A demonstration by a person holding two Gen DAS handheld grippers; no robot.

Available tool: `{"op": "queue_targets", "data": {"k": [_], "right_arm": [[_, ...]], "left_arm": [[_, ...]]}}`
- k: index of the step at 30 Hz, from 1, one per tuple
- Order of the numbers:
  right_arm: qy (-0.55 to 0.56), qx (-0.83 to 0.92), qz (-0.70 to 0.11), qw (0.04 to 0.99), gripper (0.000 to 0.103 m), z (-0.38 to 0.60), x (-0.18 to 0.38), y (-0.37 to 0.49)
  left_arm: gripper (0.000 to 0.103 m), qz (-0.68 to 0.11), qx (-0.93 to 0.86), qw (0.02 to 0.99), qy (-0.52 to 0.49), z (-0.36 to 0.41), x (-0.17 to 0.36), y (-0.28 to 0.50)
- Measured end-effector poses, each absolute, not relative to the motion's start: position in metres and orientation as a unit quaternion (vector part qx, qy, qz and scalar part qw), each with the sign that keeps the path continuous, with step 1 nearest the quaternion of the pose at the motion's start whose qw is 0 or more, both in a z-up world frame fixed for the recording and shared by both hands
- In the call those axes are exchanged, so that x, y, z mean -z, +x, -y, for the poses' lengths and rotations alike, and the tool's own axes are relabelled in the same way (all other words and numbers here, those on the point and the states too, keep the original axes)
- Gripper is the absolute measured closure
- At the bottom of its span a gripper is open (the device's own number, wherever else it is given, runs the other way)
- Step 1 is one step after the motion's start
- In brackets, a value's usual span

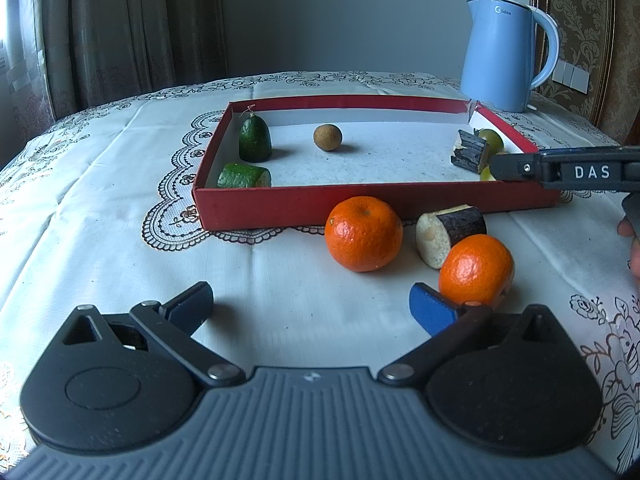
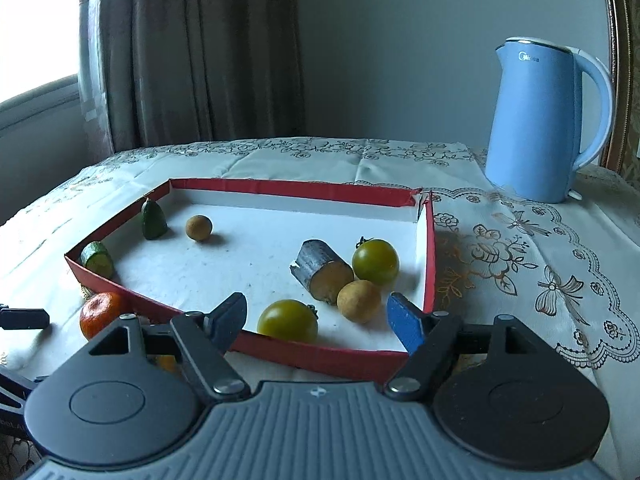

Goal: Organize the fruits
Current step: 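Withdraw the right tool from the tray, then close the left tool on the orange tangerine beside the eggplant chunk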

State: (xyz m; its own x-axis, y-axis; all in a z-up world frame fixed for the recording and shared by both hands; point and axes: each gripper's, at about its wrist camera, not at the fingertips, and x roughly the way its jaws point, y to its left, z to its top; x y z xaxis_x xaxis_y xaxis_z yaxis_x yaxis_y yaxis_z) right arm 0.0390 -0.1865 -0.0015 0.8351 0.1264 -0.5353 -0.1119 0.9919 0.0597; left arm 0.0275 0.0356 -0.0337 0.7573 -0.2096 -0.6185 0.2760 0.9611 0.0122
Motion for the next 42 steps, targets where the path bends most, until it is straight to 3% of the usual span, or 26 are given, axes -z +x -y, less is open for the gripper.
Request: {"op": "queue_targets", "data": {"k": [3,24,32,37,42], "right_arm": [[0.013,-0.055,-0.277,0.959,0.019,0.187,0.002,0.037],[-0.018,-0.044,-0.260,0.965,0.017,0.179,0.001,0.031],[-0.020,-0.041,-0.258,0.965,0.017,0.179,0.001,0.031],[-0.022,-0.042,-0.258,0.965,0.017,0.178,0.001,0.031],[-0.023,-0.042,-0.258,0.965,0.017,0.178,0.001,0.031]], "left_arm": [[0.000,-0.323,0.130,0.936,0.051,-0.036,0.034,0.028],[0.001,-0.268,0.090,0.953,0.110,-0.012,0.022,0.030],[0.028,-0.280,0.109,0.950,0.085,-0.005,0.018,0.035],[0.060,-0.286,0.140,0.945,0.076,-0.001,0.018,0.034],[0.063,-0.282,0.145,0.946,0.075,0.002,0.019,0.033]]}}
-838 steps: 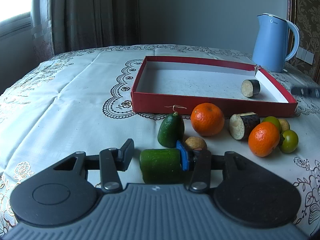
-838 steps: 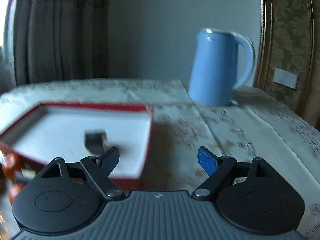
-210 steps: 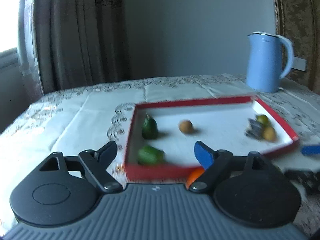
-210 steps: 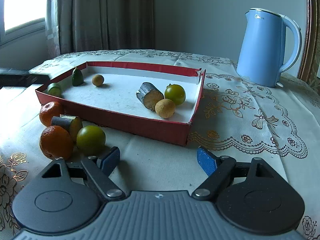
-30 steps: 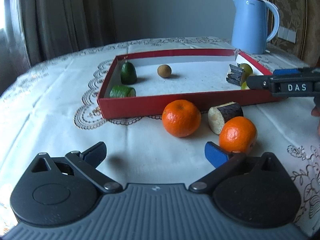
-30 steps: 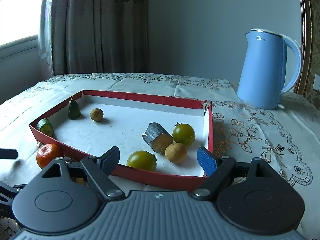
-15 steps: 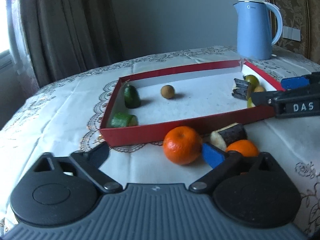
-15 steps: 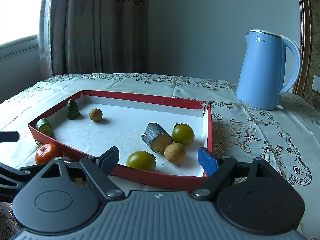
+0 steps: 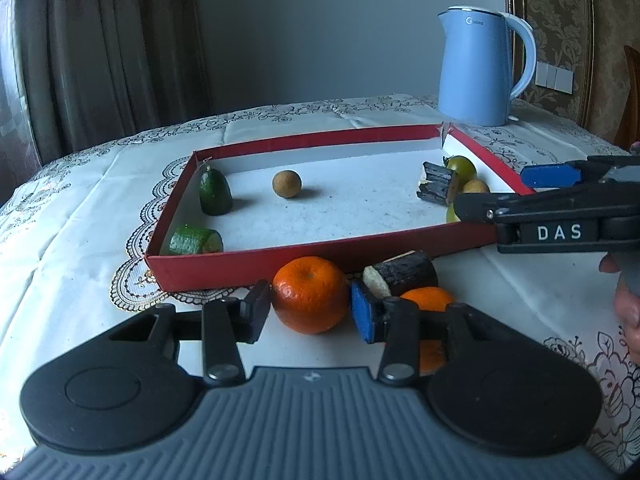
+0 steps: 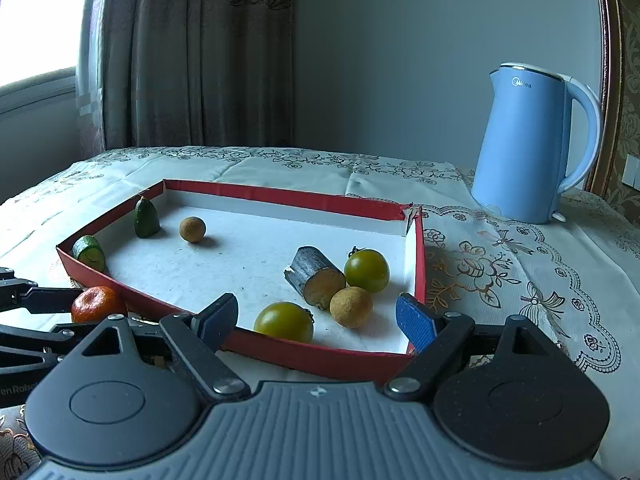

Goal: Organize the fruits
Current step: 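Close the left tool on the orange tangerine beside the eggplant chunk, then carry the tangerine into the tray and open the left tool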

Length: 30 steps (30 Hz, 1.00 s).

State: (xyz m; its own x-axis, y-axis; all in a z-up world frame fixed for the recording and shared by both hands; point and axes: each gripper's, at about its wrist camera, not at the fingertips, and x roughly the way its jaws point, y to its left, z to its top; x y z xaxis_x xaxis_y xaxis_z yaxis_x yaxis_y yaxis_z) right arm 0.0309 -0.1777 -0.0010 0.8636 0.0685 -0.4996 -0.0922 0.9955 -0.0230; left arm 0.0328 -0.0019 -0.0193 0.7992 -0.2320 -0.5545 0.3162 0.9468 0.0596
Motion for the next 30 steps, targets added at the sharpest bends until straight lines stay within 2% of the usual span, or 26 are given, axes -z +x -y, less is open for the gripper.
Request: {"op": "queue_targets", "data": {"k": [8,17,24,30], "right_arm": [[-0.023,-0.040,-0.258,0.965,0.017,0.177,0.001,0.031],[-0.022,-0.040,-0.257,0.965,0.017,0.178,0.001,0.030],[-0.021,-0.040,-0.257,0.965,0.017,0.178,0.001,0.031],[-0.021,-0.040,-0.257,0.965,0.016,0.178,0.001,0.031]], "left_arm": [[0.063,-0.274,0.142,0.949,0.067,-0.002,0.015,0.026],[0.063,-0.251,0.149,0.956,0.035,-0.014,-0.015,0.027],[0.063,-0.235,0.124,0.963,0.033,-0.007,-0.030,0.064],[0.063,-0.260,0.101,0.959,0.038,0.002,-0.022,0.105]]}}
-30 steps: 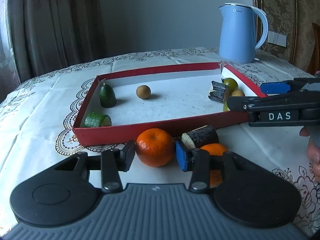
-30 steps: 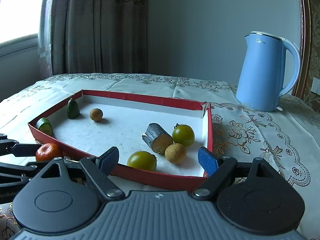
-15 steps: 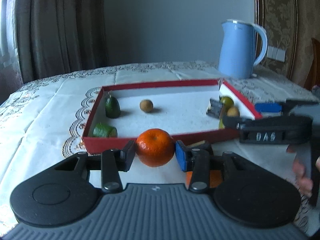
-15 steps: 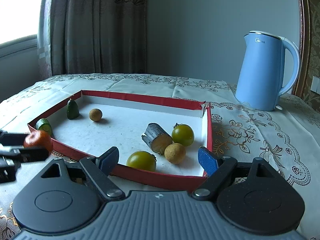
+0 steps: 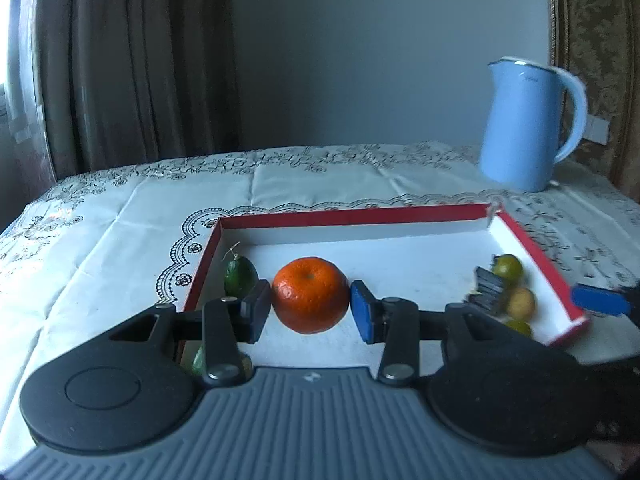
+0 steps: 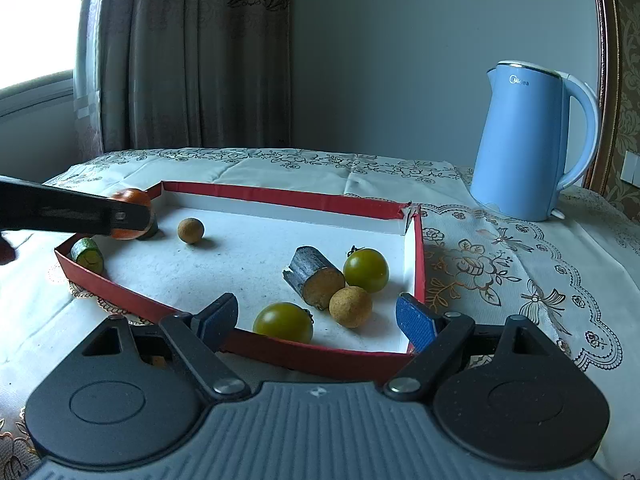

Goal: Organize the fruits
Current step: 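Carry the tangerine into the tray and open the left tool, then move the right tool down to the dark eggplant chunk on the cloth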

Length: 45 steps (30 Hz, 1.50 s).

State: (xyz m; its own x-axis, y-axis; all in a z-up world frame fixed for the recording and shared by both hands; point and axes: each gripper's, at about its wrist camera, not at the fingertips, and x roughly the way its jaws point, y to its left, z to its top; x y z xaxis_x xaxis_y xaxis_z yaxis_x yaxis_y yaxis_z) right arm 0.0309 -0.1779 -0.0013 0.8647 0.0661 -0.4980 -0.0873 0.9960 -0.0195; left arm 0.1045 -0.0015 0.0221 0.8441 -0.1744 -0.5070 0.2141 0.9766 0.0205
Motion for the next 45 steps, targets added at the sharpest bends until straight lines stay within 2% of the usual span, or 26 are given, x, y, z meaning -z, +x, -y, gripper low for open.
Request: {"op": "queue_targets", "data": {"k": [10,16,17,22,23,30,40,45], "right_arm": [[-0.008,-0.041,-0.263,0.964,0.016,0.180,0.003,0.034],[-0.001,-0.042,-0.267,0.963,0.016,0.181,0.004,0.036],[-0.001,-0.042,-0.267,0.963,0.016,0.181,0.004,0.036],[0.002,-0.039,-0.267,0.963,0.014,0.182,0.005,0.036],[0.002,-0.039,-0.267,0.963,0.014,0.182,0.005,0.037],[0.002,-0.038,-0.266,0.963,0.012,0.182,0.005,0.037],[-0.002,-0.034,-0.261,0.965,0.012,0.181,0.006,0.035],[0.001,-0.032,-0.261,0.965,0.010,0.181,0.006,0.036]], "left_arm": [[0.063,-0.314,0.080,0.946,0.036,0.006,0.004,0.145],[0.061,-0.306,0.077,0.947,0.052,0.008,0.008,0.142],[0.058,-0.308,0.076,0.946,0.059,0.009,0.010,0.141],[0.027,-0.263,0.069,0.960,0.066,0.007,-0.001,0.119],[0.025,-0.250,0.068,0.964,0.065,0.006,-0.005,0.113],[0.023,-0.213,0.066,0.973,0.057,-0.009,-0.019,0.058],[0.021,-0.269,0.064,0.961,0.030,-0.033,0.008,0.023],[0.021,-0.269,0.088,0.959,0.012,-0.036,0.007,0.007]]}}
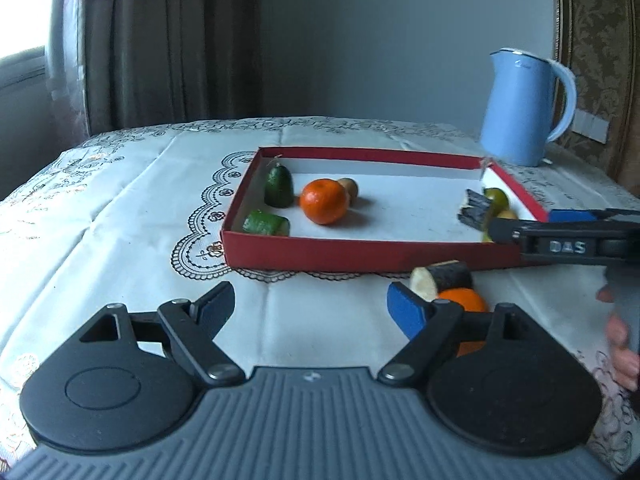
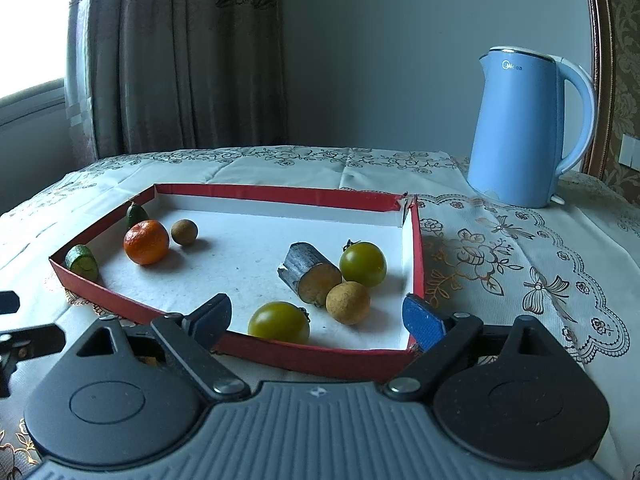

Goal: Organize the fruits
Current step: 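Move the right tool down to the dark eggplant chunk on the cloth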

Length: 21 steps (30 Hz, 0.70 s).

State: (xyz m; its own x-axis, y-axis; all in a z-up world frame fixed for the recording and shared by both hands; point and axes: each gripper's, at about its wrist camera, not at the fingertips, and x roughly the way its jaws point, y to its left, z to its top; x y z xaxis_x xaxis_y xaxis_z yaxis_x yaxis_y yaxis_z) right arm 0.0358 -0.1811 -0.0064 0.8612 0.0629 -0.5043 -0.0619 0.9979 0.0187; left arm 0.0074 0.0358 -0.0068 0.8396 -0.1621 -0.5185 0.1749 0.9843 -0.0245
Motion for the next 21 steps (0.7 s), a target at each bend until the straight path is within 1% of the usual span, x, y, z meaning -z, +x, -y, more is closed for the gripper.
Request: {"op": "queue_targets", "data": {"k": [8,10,12,14,18,21], "right_arm": [[-0.001,-0.031,-0.261,0.965,0.010,0.181,0.006,0.036],[-0.001,-0.031,-0.261,0.965,0.010,0.181,0.006,0.036],[-0.001,-0.030,-0.259,0.965,0.010,0.182,0.006,0.035],[0.000,-0.030,-0.255,0.966,0.010,0.182,0.004,0.034],[-0.003,-0.033,-0.245,0.969,0.010,0.180,0.002,0.028],[-0.047,-0.026,-0.233,0.971,0.010,0.170,0.001,0.019]], "left_arm": [[0.021,-0.253,0.134,0.958,0.017,-0.020,0.001,-0.019],[0.015,-0.243,0.146,0.959,0.023,-0.014,0.000,-0.026],[0.013,-0.228,0.148,0.962,0.036,-0.010,0.001,-0.032],[0.012,-0.224,0.143,0.963,0.052,-0.008,0.003,-0.033],[0.012,-0.245,0.128,0.960,0.050,-0.015,0.011,-0.023],[0.012,-0.267,0.119,0.956,0.029,-0.027,0.015,-0.016]]}}
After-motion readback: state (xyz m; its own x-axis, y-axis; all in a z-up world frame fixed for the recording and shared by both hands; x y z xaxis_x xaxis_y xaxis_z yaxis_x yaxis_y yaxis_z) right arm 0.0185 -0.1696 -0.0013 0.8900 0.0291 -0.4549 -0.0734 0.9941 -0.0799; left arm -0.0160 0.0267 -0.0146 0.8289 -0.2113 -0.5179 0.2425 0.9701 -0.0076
